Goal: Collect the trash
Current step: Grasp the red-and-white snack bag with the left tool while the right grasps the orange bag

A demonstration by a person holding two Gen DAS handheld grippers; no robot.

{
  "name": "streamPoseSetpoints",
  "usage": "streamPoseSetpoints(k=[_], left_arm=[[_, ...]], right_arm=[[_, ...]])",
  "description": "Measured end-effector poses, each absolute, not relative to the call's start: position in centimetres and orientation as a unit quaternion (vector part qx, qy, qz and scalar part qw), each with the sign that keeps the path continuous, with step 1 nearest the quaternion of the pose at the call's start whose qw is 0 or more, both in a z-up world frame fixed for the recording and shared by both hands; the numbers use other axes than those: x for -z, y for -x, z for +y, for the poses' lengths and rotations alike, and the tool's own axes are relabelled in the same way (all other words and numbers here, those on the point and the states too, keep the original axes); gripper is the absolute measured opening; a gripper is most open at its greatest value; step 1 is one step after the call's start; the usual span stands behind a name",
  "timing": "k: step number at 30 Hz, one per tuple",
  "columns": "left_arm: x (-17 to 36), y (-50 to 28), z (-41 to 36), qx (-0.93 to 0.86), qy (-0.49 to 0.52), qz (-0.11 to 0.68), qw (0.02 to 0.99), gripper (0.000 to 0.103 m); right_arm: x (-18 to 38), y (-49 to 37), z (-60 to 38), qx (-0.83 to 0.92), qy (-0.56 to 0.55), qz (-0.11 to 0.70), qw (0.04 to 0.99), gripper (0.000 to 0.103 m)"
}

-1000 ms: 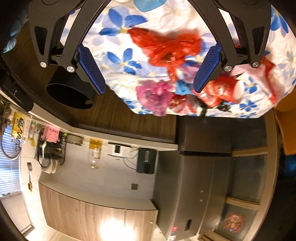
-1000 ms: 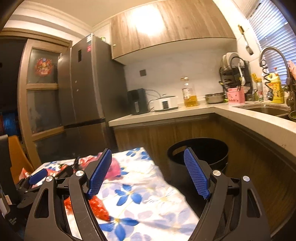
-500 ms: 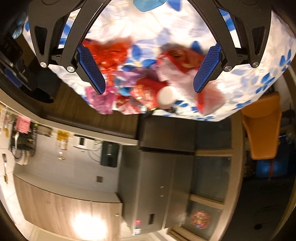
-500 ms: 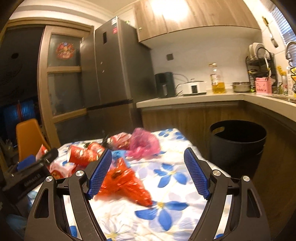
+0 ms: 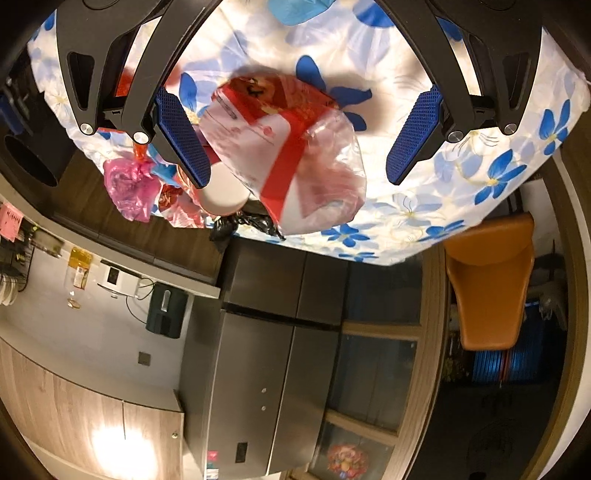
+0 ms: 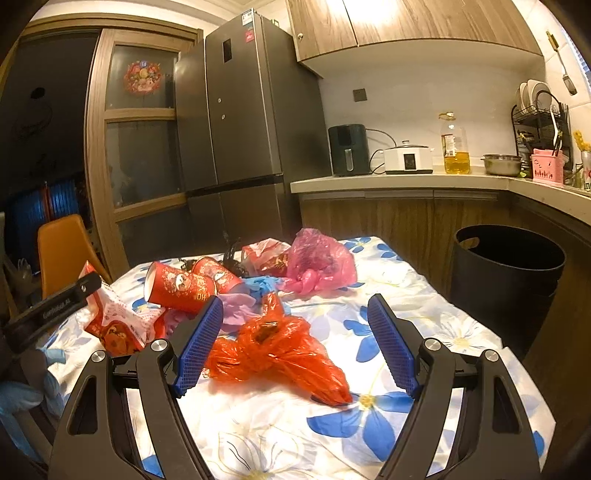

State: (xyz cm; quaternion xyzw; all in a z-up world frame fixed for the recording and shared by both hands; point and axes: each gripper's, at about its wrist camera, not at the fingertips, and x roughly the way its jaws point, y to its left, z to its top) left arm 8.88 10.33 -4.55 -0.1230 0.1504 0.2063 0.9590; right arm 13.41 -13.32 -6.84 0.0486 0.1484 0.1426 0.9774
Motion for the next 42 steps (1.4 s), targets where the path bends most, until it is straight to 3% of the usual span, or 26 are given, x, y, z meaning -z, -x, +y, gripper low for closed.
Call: streamPoseSetpoints(k=[6,13,22,29,31,38,39,42], left_arm=[[6.1,-10.8,11.9,-0.18,0.155,0.193,0.952,0.093],[7.8,-11.8,11.6,-0.136,0.155,0.232,0.95,0.065],[9.0,-11.6,10.2,-0.11,0.131,0.252,0.952,0.026],[8.6,-10.5,8.7,-0.096,0.121,0.237,0.959,0.015],[8.5,-10.2,8.3,-0.095,0.117,0.234,0.961,0.015],[7.5,-8.7,7.7,-0.086,0.121,0.224,0.963,0.014],[7.4,-8.5,7.6,-0.085,0.12,0.223,0.964,0.014],[6.9,-7.7,7.1,-0.08,0.118,0.216,0.966,0.014]], right_arm=[[7.8,-15.5,-12.3,-0.148,-0.047,0.161,0.975,0.078],[9.8,-17.7,-11.5,-0.152,-0.049,0.197,0.967,0.074],[12.4,-19.1,-10.1,-0.172,-0.044,0.242,0.954,0.059],[12.9,-19.4,-9.4,-0.191,-0.036,0.25,0.949,0.04],[12.9,-19.3,-9.2,-0.197,-0.035,0.25,0.947,0.031],[12.5,-18.4,-8.9,-0.207,-0.02,0.244,0.947,0.015],[12.3,-18.1,-9.0,-0.208,-0.02,0.243,0.947,0.009],[11.7,-17.3,-9.4,-0.208,-0.021,0.233,0.95,0.006]])
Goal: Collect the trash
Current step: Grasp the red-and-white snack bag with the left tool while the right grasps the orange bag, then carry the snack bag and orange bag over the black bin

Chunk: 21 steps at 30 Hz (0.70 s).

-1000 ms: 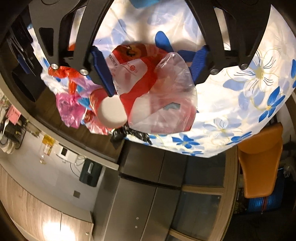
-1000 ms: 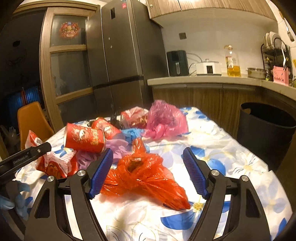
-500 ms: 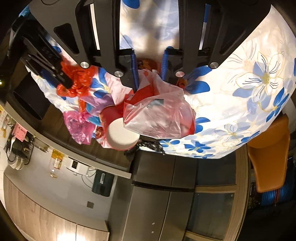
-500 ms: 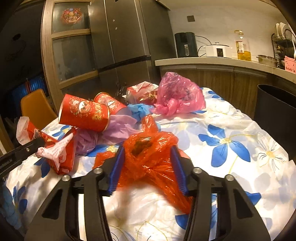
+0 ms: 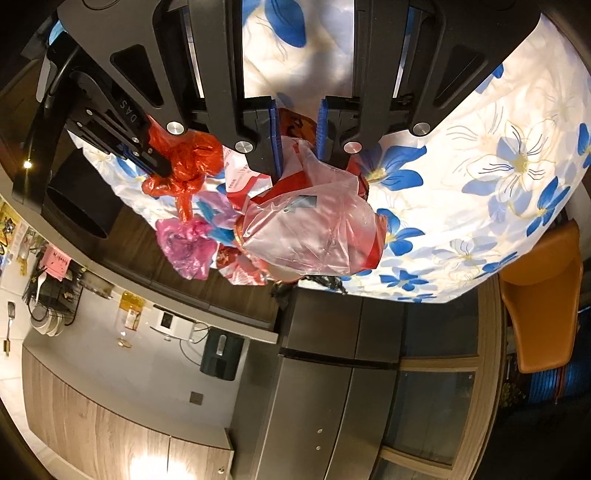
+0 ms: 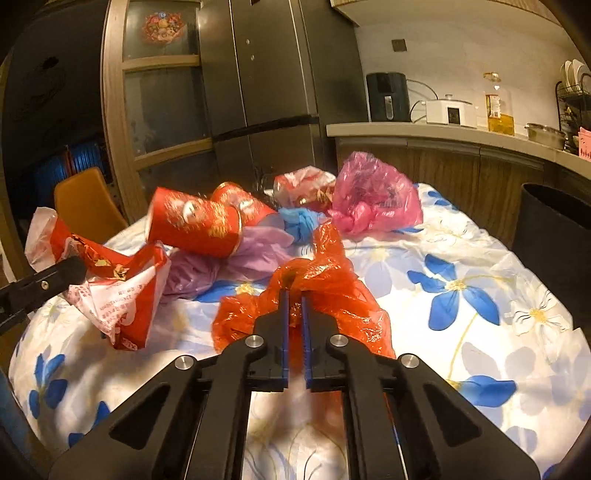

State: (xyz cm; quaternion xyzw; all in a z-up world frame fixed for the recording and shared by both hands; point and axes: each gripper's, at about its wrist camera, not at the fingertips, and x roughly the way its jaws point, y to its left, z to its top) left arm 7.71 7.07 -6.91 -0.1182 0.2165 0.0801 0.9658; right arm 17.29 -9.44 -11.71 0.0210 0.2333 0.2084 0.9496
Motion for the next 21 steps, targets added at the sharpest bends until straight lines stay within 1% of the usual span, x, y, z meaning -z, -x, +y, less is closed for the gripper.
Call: streamPoseSetpoints(k=[7,13,21], left_arm=[[5.7,-6.6,5.4,-0.061,0.108,0.197,0.973,0.014],[5.0,-7.2,3.7,-0.044,0.099,0.19,0.976,0.014],[4.7,-8.2,1.8,-0.023,0.088,0.189,0.978,0.014]], right_arm=[[9.2,-14.9,-12.2,-0.202,-0.04,0.199,0.958,0.006],[7.3,-13.6,-14.7,-0.189,-0.056,0.171,0.965,0.006],[6.3,-13.1,-17.4,-0.171,-0.076,0.152,0.971,0.006]])
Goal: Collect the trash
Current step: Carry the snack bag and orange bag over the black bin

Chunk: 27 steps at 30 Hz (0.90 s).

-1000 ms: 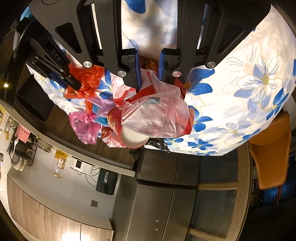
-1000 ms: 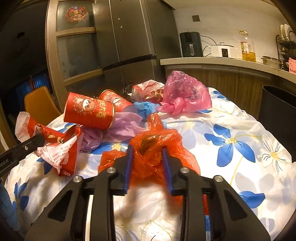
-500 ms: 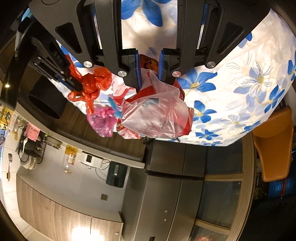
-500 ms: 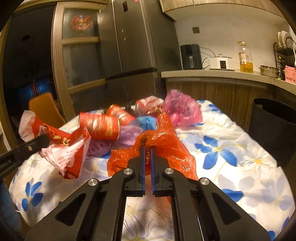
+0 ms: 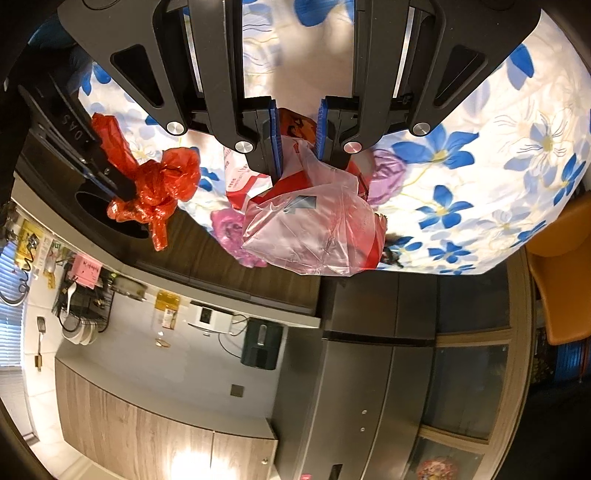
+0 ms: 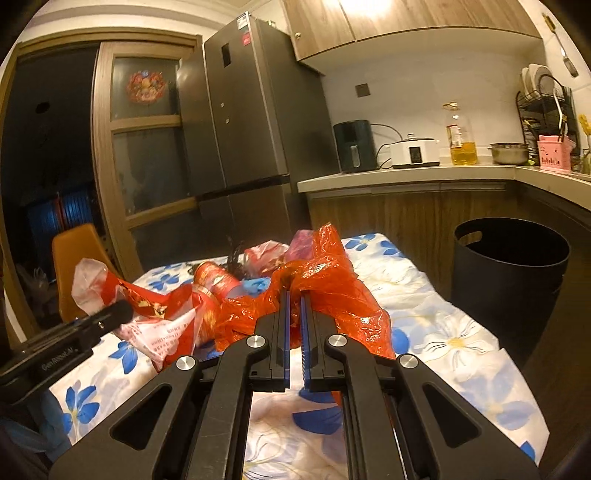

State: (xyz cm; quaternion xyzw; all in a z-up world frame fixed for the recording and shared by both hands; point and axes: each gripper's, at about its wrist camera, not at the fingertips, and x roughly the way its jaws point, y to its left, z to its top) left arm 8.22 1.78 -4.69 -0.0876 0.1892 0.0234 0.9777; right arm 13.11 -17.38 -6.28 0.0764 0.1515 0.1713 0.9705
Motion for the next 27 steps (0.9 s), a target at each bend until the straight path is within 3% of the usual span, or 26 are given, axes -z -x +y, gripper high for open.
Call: streamPoseSetpoints(k=[27], left_arm=[[1.8,-15.0,-8.0,0.072,0.054,0.169,0.981,0.014]], right_arm=[[4.0,-14.1,-26.4,-0.096,-0.117,0.102,0.983,0.006]])
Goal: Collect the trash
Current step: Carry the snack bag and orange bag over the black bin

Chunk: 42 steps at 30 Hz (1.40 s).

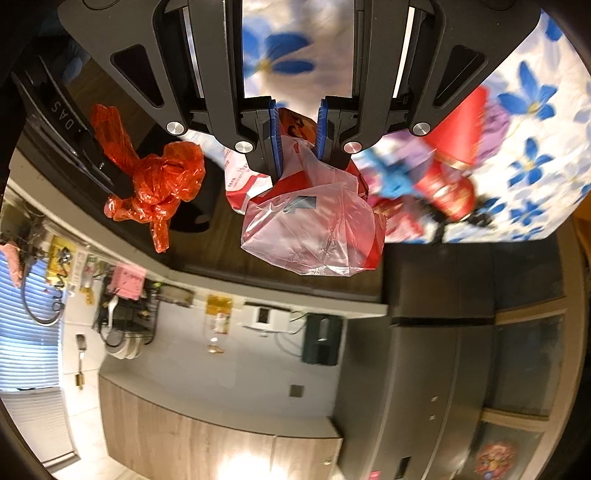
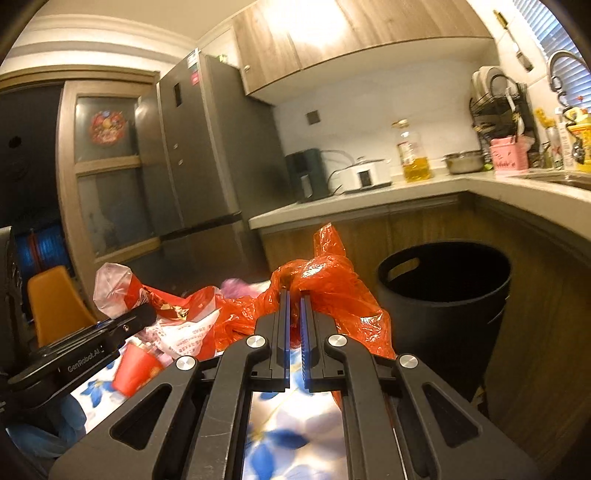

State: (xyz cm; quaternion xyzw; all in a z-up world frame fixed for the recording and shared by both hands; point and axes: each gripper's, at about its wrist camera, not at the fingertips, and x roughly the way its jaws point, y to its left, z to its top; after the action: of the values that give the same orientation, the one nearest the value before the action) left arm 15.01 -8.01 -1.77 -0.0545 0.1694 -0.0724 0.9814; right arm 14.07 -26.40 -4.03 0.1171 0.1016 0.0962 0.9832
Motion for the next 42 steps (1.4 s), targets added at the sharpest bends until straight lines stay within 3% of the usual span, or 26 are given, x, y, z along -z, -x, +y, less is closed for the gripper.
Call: streamPoseSetpoints(k=[19,42], left_arm=[[-1.6,-25.3,-22.6,0.174,0.039,0.126,0.976,0.014],[1.2,-32.4,-27.8,0.193,0.036,0.165,0.967,0.016]], right_arm=[[1.0,-19.1,-37.2,0.02,-0.118,0.046,0.992,0.006],[2.9,-24.8,-41.2,0.032,-0.14,0.086,0.986,0.007]])
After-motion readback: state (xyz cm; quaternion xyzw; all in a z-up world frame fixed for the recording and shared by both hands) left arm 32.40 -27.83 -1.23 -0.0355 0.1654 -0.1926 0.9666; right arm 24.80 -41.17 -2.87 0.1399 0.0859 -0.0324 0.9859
